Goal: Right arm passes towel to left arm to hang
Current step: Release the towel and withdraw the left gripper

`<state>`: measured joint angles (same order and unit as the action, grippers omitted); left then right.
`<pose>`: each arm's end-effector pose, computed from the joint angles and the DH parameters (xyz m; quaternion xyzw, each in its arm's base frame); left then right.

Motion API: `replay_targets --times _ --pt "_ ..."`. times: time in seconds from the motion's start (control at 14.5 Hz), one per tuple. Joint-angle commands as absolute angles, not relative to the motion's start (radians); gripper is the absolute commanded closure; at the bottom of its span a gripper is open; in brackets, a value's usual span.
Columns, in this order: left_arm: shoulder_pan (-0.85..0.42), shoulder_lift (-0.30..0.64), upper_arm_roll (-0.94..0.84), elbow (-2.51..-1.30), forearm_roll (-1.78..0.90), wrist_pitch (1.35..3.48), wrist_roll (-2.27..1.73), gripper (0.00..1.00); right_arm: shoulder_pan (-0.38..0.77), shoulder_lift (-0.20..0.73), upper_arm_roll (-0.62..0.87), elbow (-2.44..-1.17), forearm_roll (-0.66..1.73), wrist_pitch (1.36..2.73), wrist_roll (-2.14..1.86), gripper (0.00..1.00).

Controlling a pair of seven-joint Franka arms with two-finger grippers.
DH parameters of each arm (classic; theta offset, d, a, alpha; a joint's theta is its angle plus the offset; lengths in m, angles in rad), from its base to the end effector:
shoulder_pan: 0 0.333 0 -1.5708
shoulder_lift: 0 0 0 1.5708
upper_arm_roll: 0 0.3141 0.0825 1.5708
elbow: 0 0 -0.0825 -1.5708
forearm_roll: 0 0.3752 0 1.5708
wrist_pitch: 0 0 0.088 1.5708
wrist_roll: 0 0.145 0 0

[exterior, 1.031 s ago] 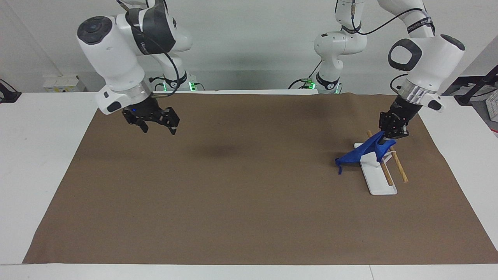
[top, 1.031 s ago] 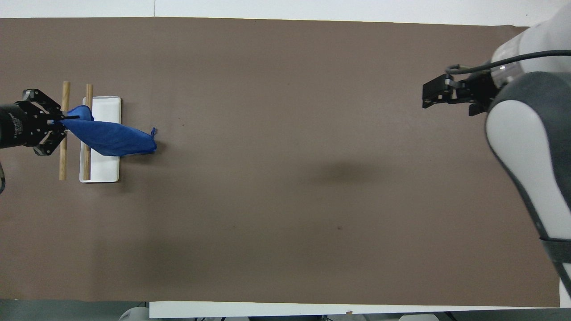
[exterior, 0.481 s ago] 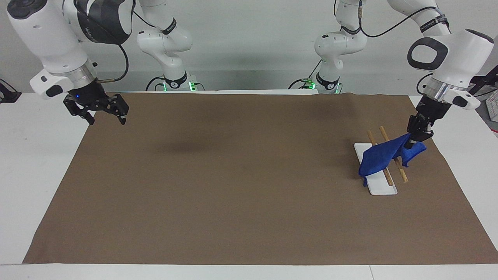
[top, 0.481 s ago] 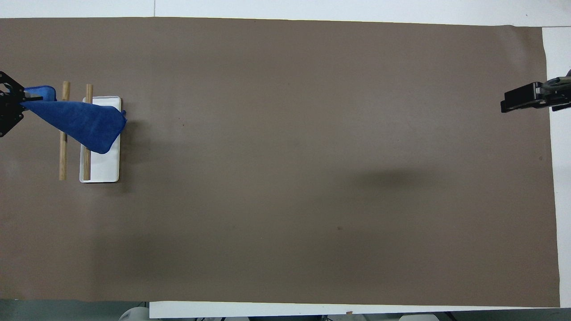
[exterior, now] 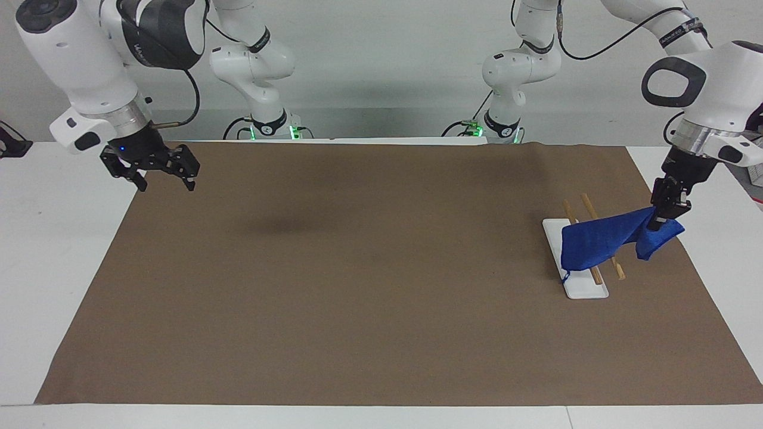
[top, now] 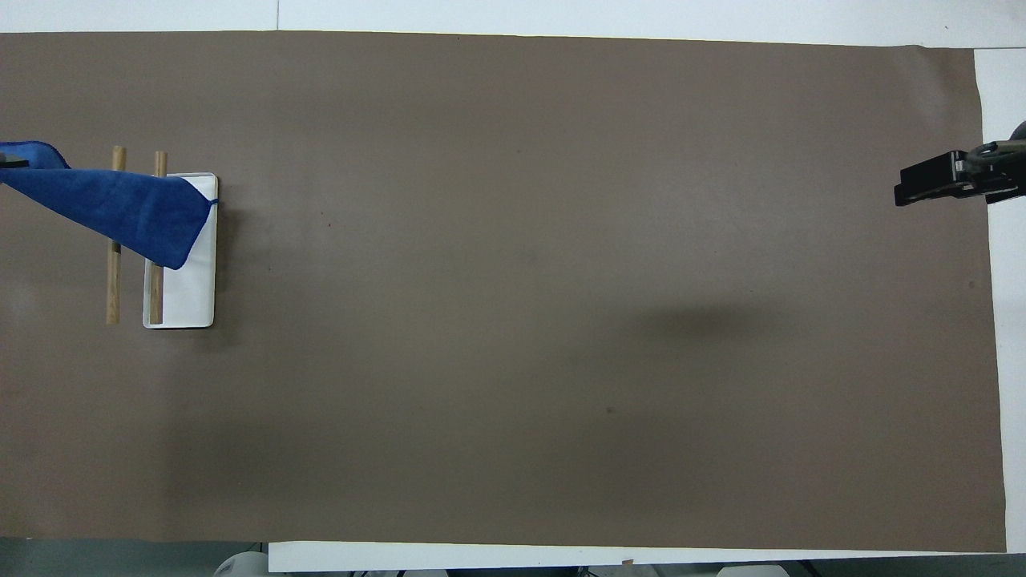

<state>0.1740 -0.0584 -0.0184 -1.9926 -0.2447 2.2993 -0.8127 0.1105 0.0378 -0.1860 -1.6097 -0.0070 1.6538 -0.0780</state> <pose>0.5734 0.0776 0.4925 0.8344 0.5103 0.1371 0.1564 0.5619 -0.0419 0.5532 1.0000 0.0016 0.0029 0.0072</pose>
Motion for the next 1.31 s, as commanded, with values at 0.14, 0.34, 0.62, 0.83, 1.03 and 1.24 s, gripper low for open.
replay_targets --times 0.14,0.34,0.62,0.83,1.03,1.24 --pt "0.218 -0.090 -0.026 -2.069 -0.232 2.303 -0.747 0.97 0.121 0.026 -0.203 -1.626 -0.017 1.643 -0.063 0.00" --pt "0.222 -0.100 -0.026 -2.108 -0.232 2.304 -0.690 0.95 0.121 0.028 -0.204 -1.625 -0.017 1.643 -0.066 0.00" --pt "0.253 -0.112 -0.026 -2.123 -0.230 2.272 -0.683 0.79 0.121 0.028 -0.206 -1.623 -0.015 1.644 -0.066 0.00" --pt "0.258 -0.104 -0.026 -2.102 -0.229 2.250 -0.681 0.00 0.121 0.029 -0.206 -1.623 -0.017 1.647 -0.067 0.00" --pt "0.249 -0.092 -0.026 -2.002 -0.158 2.147 -0.680 0.00 0.121 0.029 -0.206 -1.623 -0.017 1.649 -0.075 0.00" --pt "0.239 -0.060 -0.031 -1.876 -0.077 2.030 -0.657 0.00 0.121 0.025 -0.206 -1.621 -0.017 1.651 -0.072 0.00"
